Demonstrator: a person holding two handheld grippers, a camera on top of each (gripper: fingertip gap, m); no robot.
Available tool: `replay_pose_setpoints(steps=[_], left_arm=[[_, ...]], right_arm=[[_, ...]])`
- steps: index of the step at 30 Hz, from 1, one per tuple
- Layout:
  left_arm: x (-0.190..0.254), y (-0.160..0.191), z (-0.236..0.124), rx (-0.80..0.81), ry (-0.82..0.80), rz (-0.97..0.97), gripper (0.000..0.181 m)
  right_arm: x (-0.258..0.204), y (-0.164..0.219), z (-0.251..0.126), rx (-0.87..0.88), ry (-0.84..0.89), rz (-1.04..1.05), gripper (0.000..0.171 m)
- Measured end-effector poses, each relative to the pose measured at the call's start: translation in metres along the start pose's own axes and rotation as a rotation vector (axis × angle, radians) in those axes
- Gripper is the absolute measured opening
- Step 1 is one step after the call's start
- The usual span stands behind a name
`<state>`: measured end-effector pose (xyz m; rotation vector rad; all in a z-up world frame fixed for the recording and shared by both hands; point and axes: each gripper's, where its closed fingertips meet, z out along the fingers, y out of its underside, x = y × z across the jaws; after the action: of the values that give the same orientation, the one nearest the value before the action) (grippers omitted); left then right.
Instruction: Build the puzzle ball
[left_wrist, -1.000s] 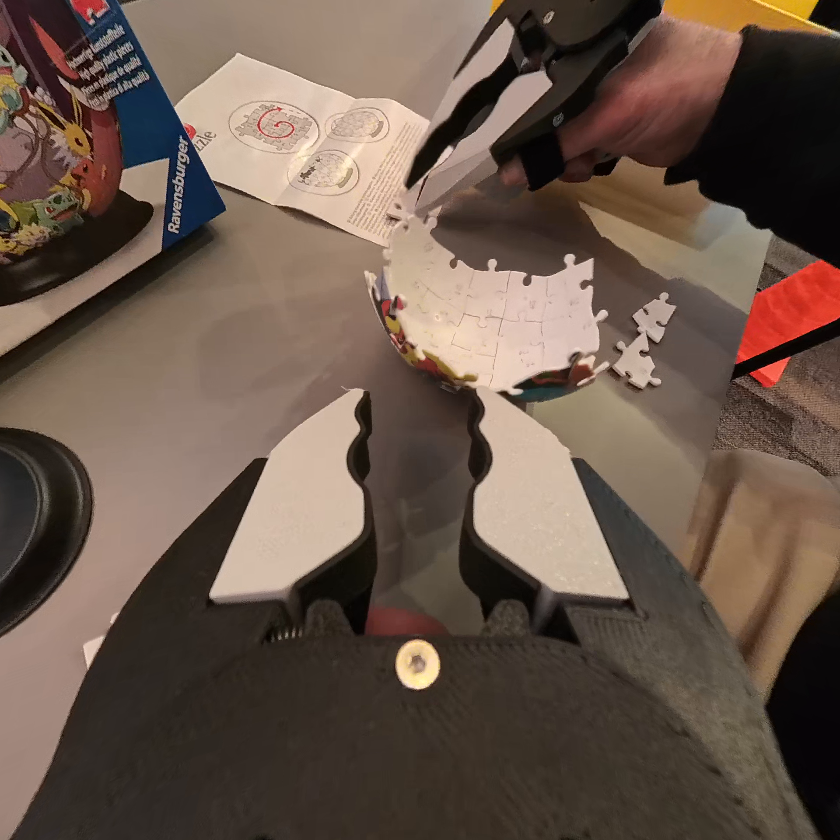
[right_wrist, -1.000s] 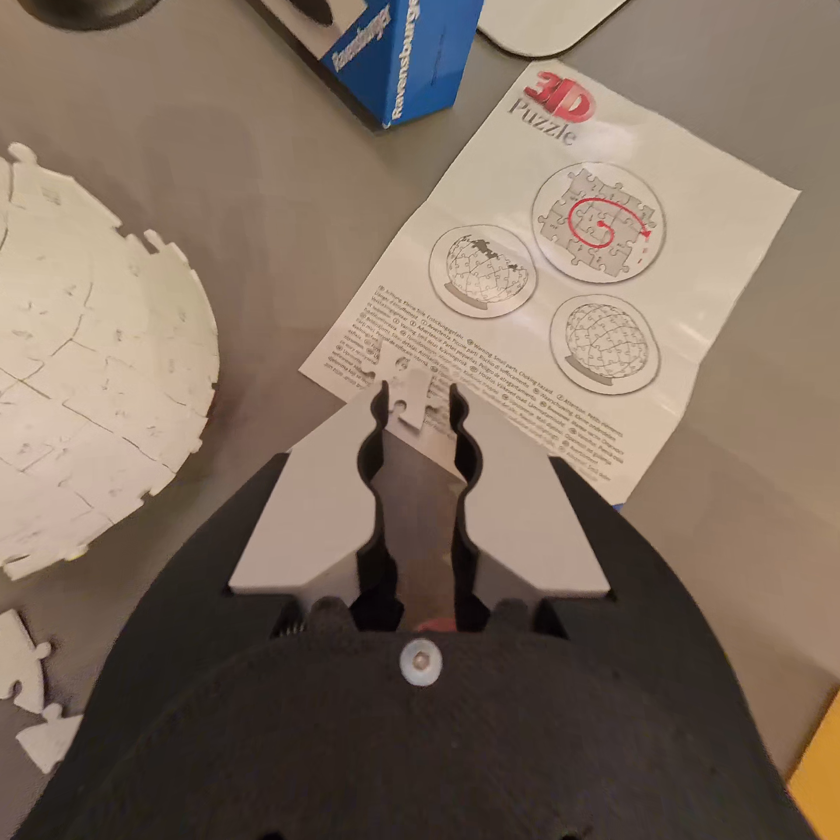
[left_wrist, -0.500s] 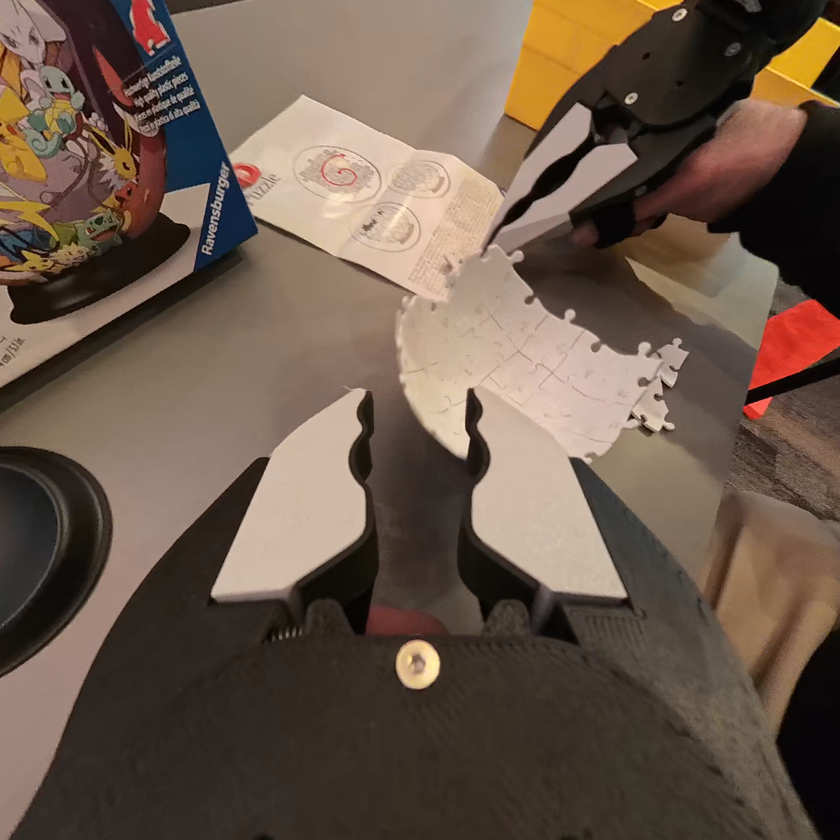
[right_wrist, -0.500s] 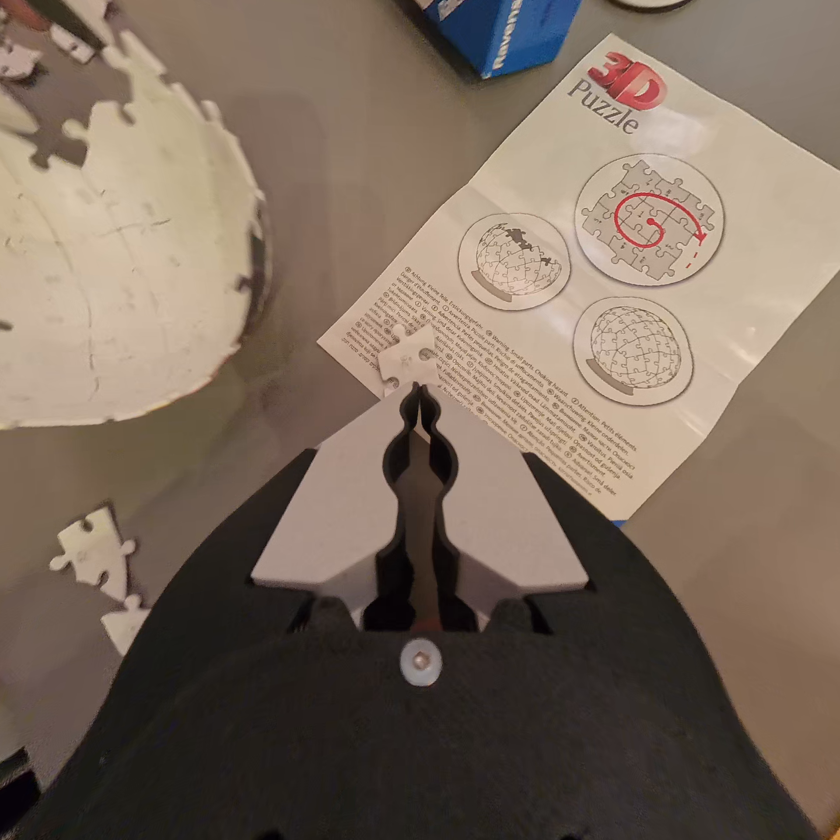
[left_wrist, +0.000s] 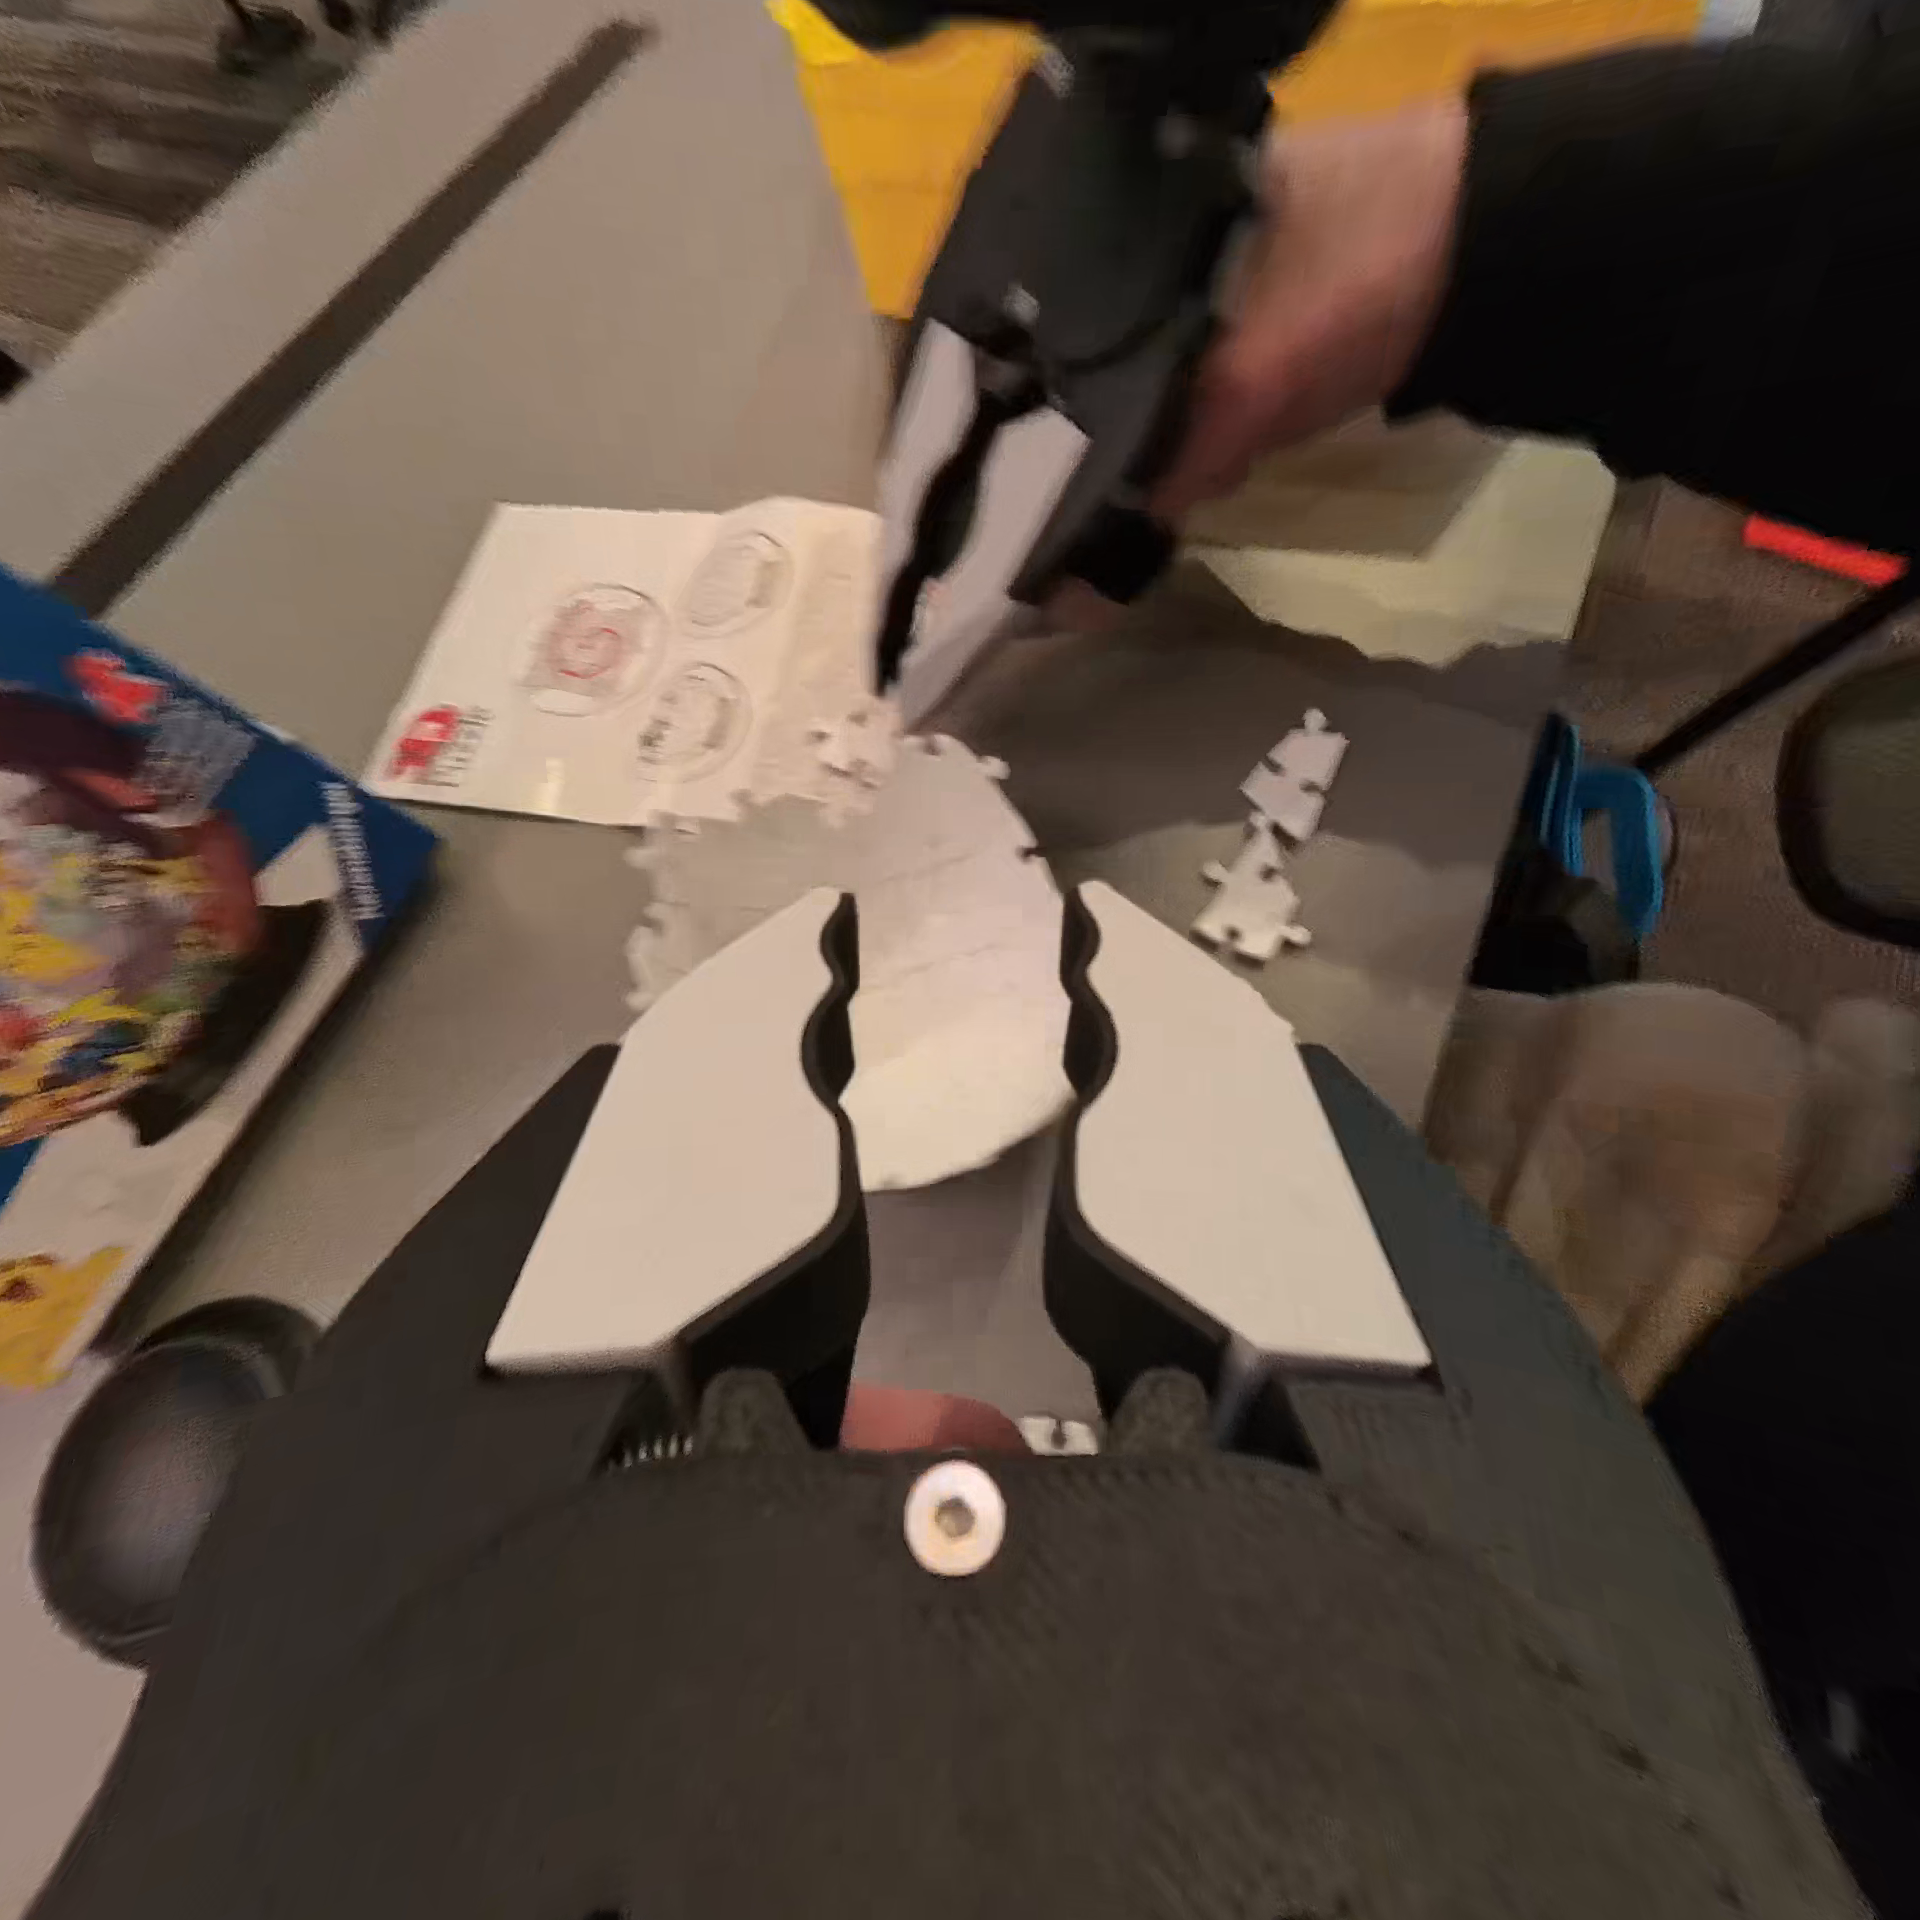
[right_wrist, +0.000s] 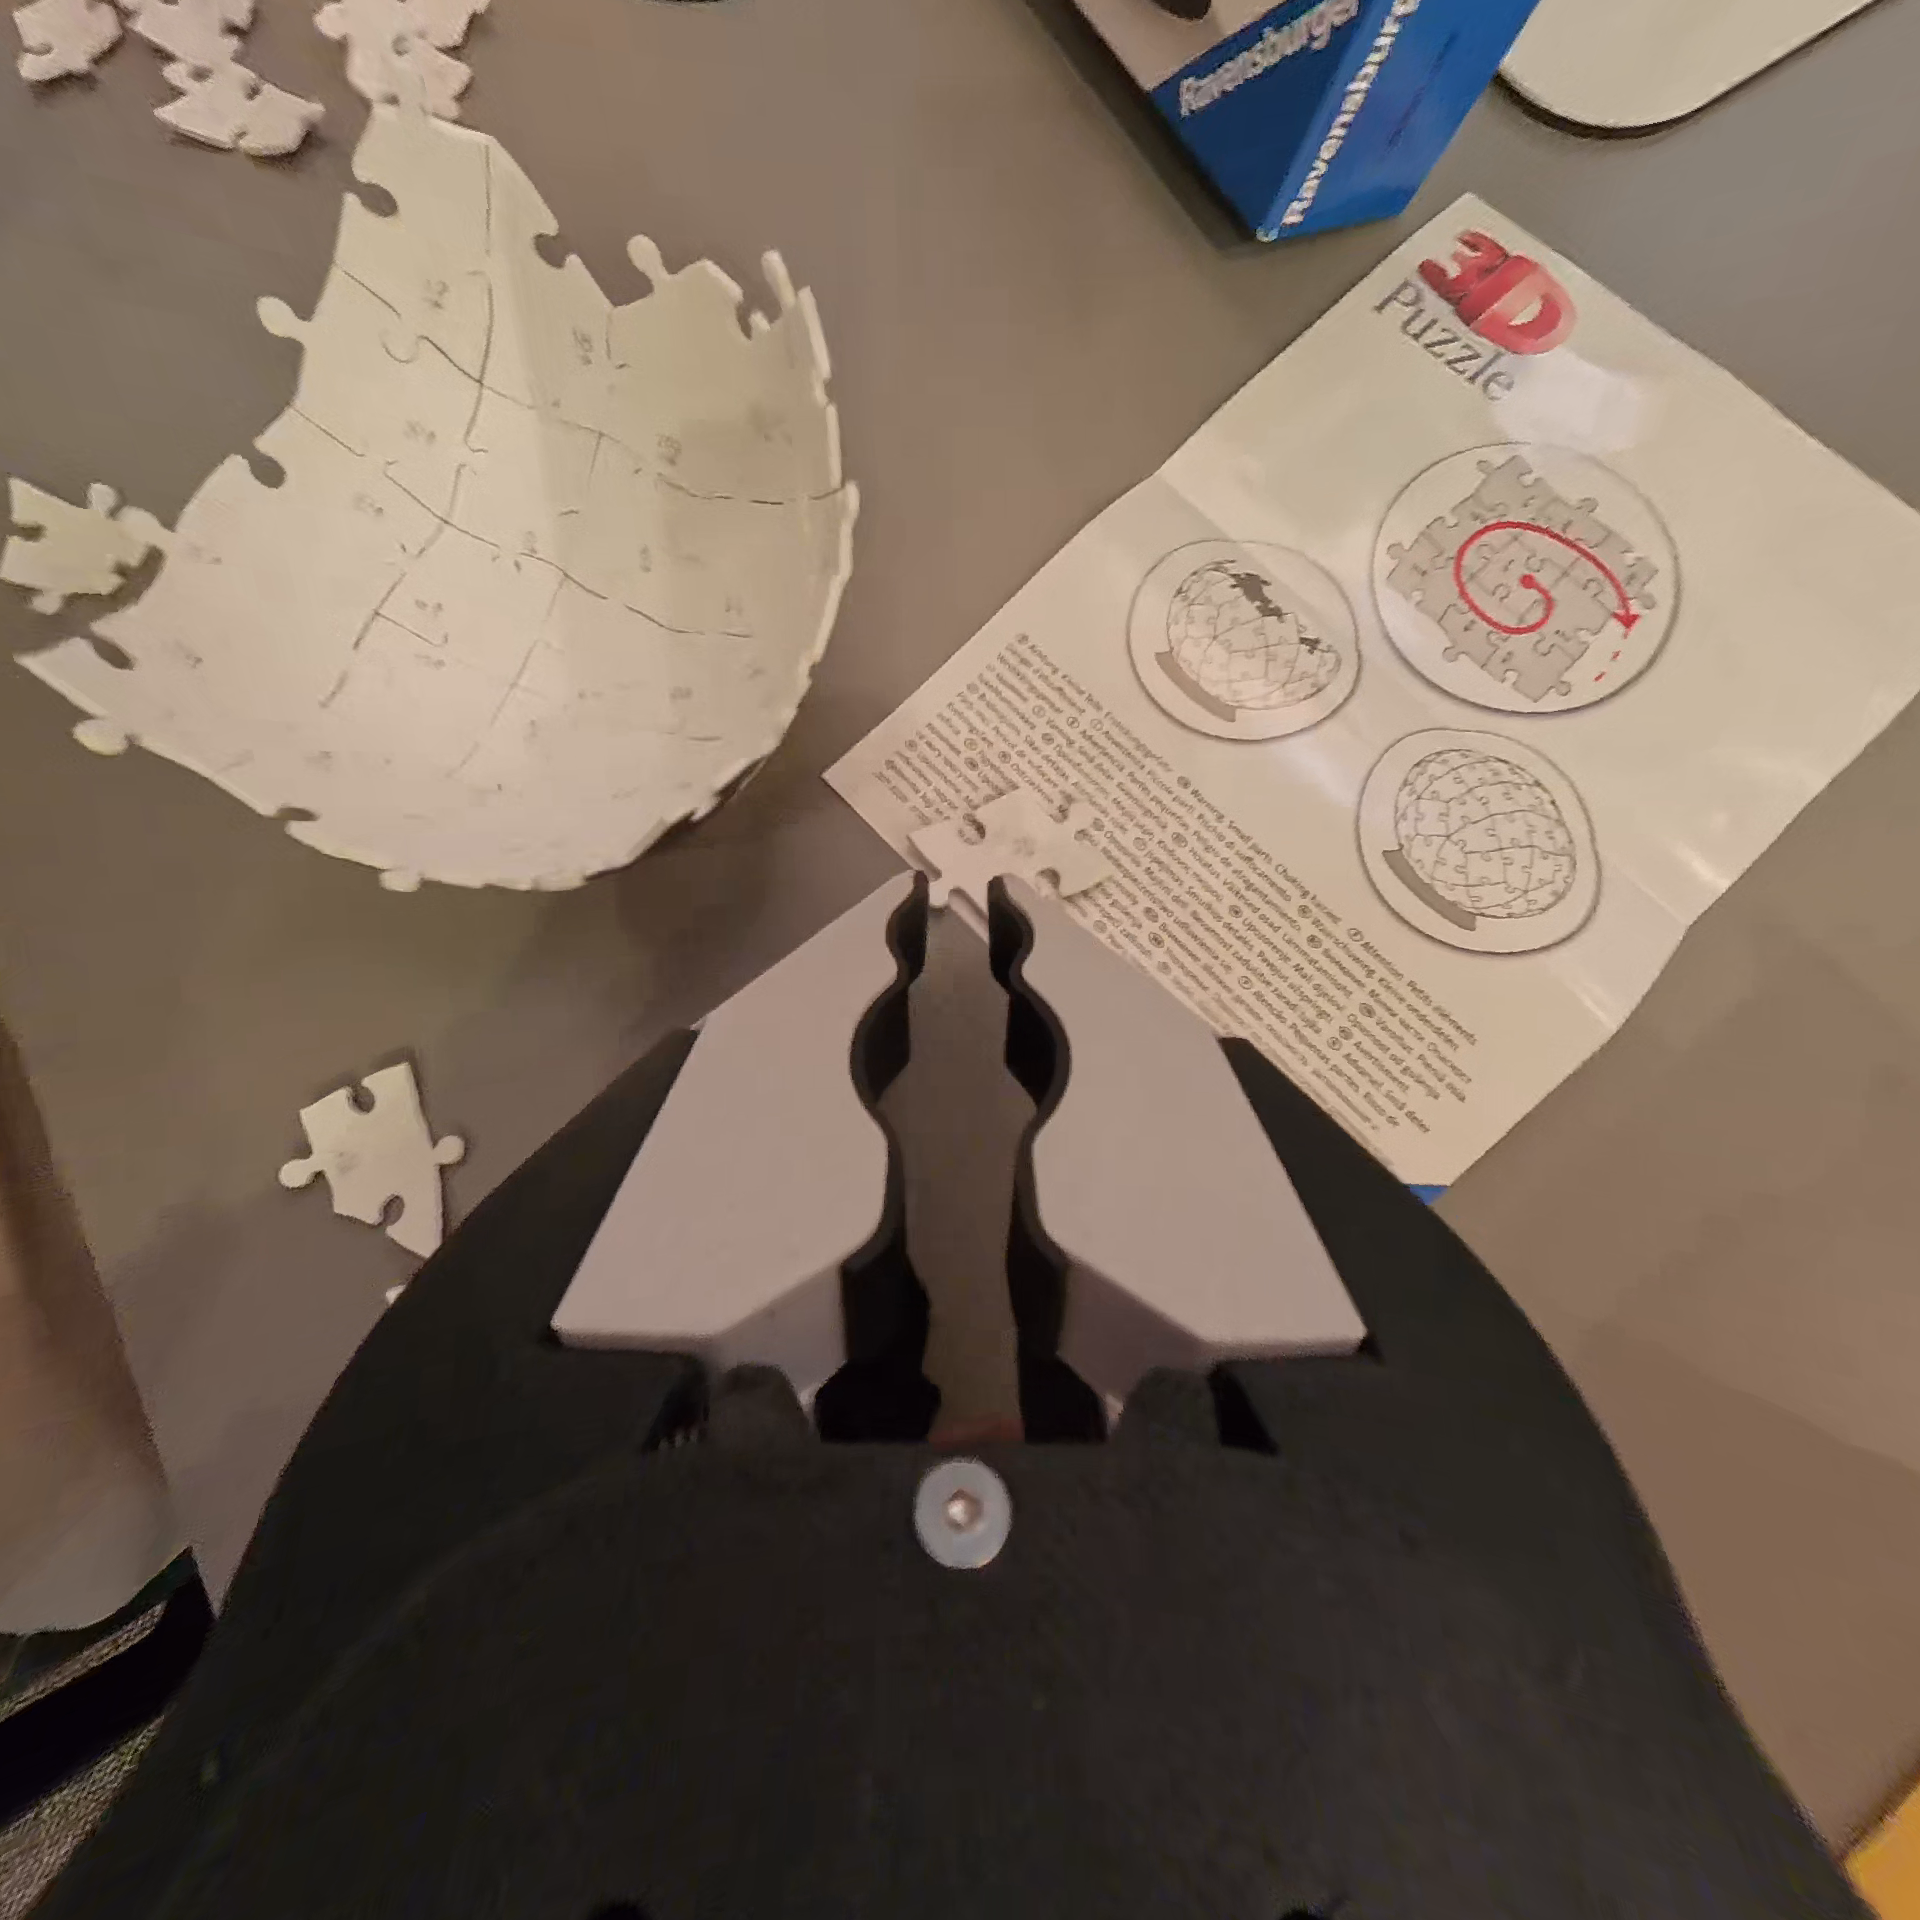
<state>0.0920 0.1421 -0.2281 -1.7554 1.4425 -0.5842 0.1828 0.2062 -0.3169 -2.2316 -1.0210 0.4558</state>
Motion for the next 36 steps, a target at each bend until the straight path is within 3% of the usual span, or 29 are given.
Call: replay_pose_setpoints(steps=[5,9,13,19,24,27,31,36], left_arm=[[0.032,0.037,0.033,-0.162,-0.043,0.081,0.038],[0.029,0.05,0.041,-0.189,-0.086,0.065,0.038],[0.028,0.052,0.044,-0.19,-0.123,0.082,0.038],[0.021,0.059,0.048,-0.2,-0.178,0.095,0.037],[0.013,0.068,0.047,-0.21,-0.195,0.071,0.036],[0.013,0.067,0.047,-0.198,-0.193,0.077,0.036],[0.013,0.068,0.049,-0.203,-0.203,0.095,0.036],[0.008,0.071,0.048,-0.206,-0.223,0.104,0.036]], right_arm=[[0.003,0.0,0.005,-0.001,0.051,-0.031,0.026],[0.003,0.003,0.018,-0.016,0.05,-0.05,0.031],[-0.001,0.003,0.018,-0.028,0.021,-0.097,0.027],[-0.01,0.011,0.014,-0.053,-0.019,-0.192,0.0],[-0.009,0.005,0.002,-0.048,-0.005,-0.233,0.0],[-0.001,0.002,0.003,-0.058,0.021,-0.237,0.018],[0.004,0.007,0.012,-0.083,-0.018,-0.245,0.027],[0.002,0.008,0.012,-0.101,-0.04,-0.232,0.02]])
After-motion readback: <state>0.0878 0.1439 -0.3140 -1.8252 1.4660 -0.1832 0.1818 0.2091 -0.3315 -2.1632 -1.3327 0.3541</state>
